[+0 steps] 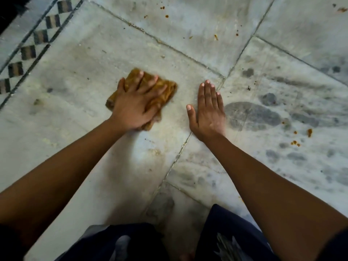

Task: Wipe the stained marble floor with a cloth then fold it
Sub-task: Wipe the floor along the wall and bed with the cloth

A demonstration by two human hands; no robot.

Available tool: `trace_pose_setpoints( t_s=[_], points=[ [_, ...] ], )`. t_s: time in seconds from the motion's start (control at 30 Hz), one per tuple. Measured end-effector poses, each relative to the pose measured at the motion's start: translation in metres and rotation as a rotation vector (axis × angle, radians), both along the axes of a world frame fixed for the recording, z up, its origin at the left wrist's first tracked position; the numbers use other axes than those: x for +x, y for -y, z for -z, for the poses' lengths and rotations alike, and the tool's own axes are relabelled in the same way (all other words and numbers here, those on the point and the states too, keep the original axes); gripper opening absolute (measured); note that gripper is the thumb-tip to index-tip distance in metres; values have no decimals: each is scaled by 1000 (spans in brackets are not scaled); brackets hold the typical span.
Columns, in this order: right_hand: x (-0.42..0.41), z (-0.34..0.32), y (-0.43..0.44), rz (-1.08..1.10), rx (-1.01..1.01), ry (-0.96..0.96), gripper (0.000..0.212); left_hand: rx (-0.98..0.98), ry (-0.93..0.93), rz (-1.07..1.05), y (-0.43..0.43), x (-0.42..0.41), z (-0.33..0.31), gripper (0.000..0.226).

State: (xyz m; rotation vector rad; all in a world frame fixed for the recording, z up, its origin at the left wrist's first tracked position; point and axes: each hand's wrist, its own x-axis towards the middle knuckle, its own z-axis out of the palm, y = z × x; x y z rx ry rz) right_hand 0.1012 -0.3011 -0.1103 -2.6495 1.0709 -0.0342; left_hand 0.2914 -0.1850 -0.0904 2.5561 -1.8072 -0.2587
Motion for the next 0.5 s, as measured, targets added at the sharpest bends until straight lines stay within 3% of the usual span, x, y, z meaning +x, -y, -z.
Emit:
trace_pose_setpoints(
  t_s=[0.13, 0.37, 0.5],
  points=[
    [-1, -3, 1, -2, 1, -17, 70, -12, -71, -169, 54, -10, -4, 58],
    [-1, -1, 1, -11, 13, -39, 71, 16, 4, 116, -45, -53, -2, 61],
    [-1, -1, 1, -10, 12, -34, 70, 2, -67, -167, 8, -24, -5, 57]
  ],
)
